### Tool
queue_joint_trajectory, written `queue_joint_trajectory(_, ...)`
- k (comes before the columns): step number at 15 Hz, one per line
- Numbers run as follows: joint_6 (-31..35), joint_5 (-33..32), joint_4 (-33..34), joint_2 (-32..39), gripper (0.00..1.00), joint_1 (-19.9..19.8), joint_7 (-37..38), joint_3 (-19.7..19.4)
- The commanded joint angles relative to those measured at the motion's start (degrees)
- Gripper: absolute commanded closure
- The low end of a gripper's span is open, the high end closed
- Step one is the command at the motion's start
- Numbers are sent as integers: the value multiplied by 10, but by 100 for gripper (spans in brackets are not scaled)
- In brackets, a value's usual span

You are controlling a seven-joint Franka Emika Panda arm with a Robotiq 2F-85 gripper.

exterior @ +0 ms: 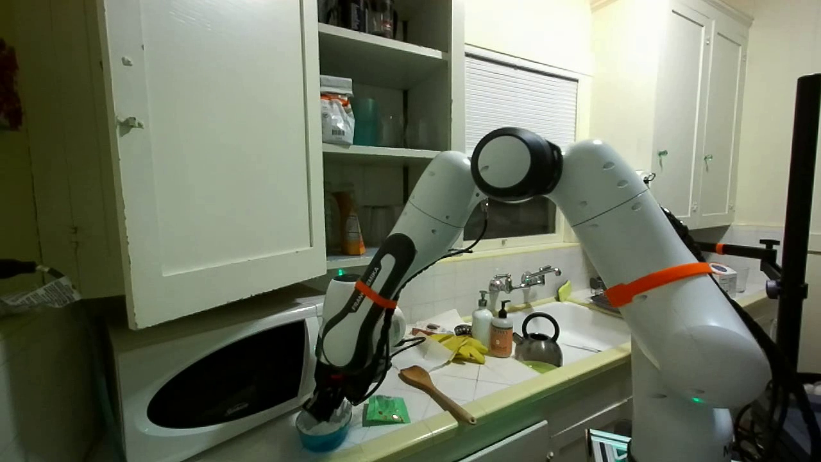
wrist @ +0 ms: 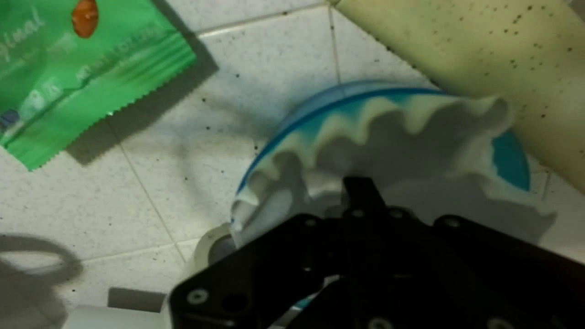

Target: Put the cupcake liner in the blue bowl

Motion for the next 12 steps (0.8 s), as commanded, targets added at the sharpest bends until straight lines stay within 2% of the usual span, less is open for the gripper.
queue_joint_trajectory(1, 16, 3, -17, -22, 100, 3, -19, 11)
queue_joint_trajectory(3, 24, 3, -28, -34, 100, 4, -25, 18)
queue_joint_trajectory(12, -5, -30, -69, -84, 100, 47, 6, -37)
